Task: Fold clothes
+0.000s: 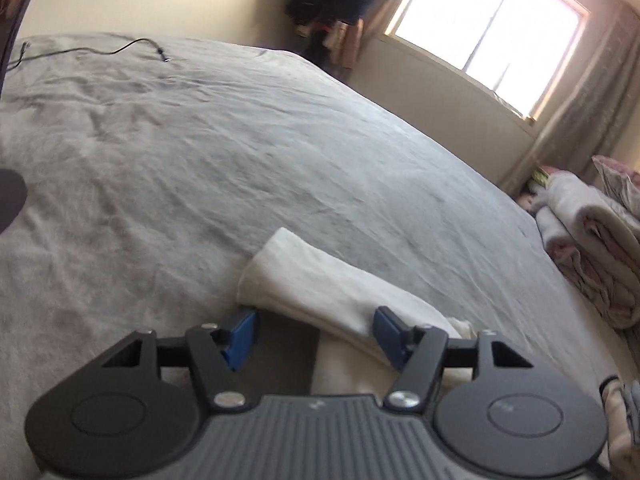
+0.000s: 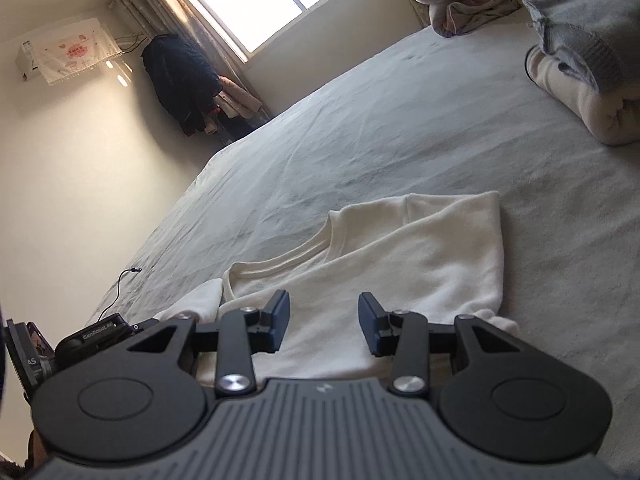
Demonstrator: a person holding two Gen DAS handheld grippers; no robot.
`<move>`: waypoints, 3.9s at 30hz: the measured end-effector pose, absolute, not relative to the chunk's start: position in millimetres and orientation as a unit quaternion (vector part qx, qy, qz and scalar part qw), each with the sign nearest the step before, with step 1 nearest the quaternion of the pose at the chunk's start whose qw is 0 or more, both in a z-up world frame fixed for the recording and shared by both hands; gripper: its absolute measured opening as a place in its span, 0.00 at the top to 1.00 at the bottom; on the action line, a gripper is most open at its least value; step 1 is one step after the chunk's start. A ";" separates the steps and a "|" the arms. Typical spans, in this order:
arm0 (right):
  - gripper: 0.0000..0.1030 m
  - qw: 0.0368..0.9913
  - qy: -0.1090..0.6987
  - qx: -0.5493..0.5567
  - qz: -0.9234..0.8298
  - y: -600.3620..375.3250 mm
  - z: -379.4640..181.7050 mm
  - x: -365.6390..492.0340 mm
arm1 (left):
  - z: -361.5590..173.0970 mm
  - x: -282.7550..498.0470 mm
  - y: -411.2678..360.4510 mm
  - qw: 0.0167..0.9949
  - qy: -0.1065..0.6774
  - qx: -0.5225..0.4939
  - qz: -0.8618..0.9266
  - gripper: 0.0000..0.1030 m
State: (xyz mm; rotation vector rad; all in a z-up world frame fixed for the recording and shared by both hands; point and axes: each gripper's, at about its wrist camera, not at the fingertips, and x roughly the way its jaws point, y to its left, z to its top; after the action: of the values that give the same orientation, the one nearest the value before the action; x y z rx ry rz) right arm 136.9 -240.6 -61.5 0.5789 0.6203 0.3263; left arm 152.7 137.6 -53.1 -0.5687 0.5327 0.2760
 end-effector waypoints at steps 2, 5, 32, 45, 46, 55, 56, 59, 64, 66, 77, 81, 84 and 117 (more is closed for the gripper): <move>0.59 0.896 0.307 0.282 0.154 -240.6 -64.7 138.5 | -53.8 156.1 141.2 0.912 0.242 -0.295 0.150 0.65; 0.59 0.894 0.307 0.286 0.156 -242.2 -64.7 138.0 | -50.0 161.3 141.2 0.915 0.222 -0.302 0.152 0.89; 0.55 0.825 0.277 0.453 0.190 -287.1 -68.1 122.7 | 34.5 166.2 9.8 0.958 0.167 -0.199 -0.123 0.96; 0.47 0.774 0.225 0.559 0.196 -327.8 -71.2 112.8 | 17.8 173.3 -53.3 0.922 0.250 -0.172 -0.239 0.96; 0.46 0.767 0.222 0.567 0.200 -330.4 -71.8 112.1 | 11.6 174.1 -53.5 0.920 0.258 -0.178 -0.237 0.96; 0.46 0.736 0.233 0.599 0.213 -333.4 -75.1 113.0 | -28.6 173.5 -61.7 0.883 0.328 -0.183 -0.283 0.95; 0.46 0.737 0.236 0.597 0.211 -333.4 -74.8 113.2 | -29.8 171.6 -62.3 0.879 0.333 -0.178 -0.292 0.92; 0.46 0.747 0.247 0.585 0.200 -331.2 -72.9 114.0 | -27.5 159.6 -54.7 0.880 0.326 -0.165 -0.303 0.70; 0.46 0.767 0.259 0.558 0.185 -323.0 -68.2 115.2 | -20.1 141.5 -8.7 0.904 0.303 -0.156 -0.257 0.59; 0.46 0.778 0.261 0.543 0.178 -319.8 -64.7 114.8 | -17.7 138.7 19.2 0.918 0.298 -0.156 -0.210 0.59; 0.87 0.919 0.266 0.283 0.069 -256.7 -52.8 119.2 | -34.6 143.8 120.8 0.949 0.273 -0.155 -0.011 0.70; 0.91 0.940 0.214 0.249 0.089 -245.9 -38.6 105.8 | -35.6 141.8 122.9 0.953 0.258 -0.159 -0.019 0.70; 0.91 0.951 0.183 0.230 0.095 -248.3 -29.9 92.0 | -35.9 138.9 123.3 0.954 0.247 -0.165 -0.034 0.70; 0.72 0.974 0.216 0.060 0.040 -232.9 -32.5 104.9 | -58.6 168.2 100.1 0.952 0.286 -0.071 -0.082 0.87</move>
State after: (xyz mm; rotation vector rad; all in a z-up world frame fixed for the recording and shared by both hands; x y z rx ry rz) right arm 104.9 -232.9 -32.5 0.1211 0.4351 0.0814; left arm 168.2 100.1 -58.6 -0.1438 0.5808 -0.1667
